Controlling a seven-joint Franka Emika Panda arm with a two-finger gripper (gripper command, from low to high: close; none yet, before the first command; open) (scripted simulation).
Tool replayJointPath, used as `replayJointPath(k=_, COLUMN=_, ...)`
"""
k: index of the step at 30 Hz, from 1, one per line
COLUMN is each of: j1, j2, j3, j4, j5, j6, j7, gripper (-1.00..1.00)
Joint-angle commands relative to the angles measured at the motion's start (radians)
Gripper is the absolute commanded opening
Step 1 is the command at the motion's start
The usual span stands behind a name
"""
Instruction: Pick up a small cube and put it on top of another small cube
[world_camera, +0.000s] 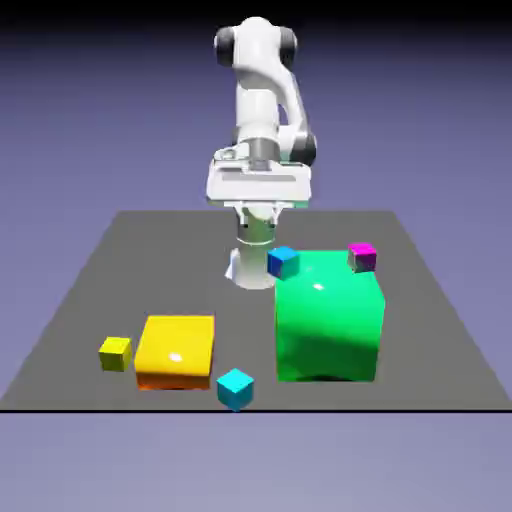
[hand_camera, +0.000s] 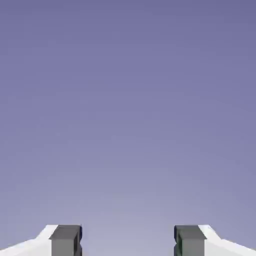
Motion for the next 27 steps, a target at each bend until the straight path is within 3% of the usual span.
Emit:
replayJointPath(k=1, j1=-0.008, j2=0.036, j3=-0.02, j4=0.024, j5=0.024, j6=-0.031, j7=0.015, gripper=0.0)
replayJointPath(k=27, j1=-0.214, j2=0.979, j3=-0.527, j4=0.66, j5=0.635, j6=-0.826, j7=0.399, gripper=0.0)
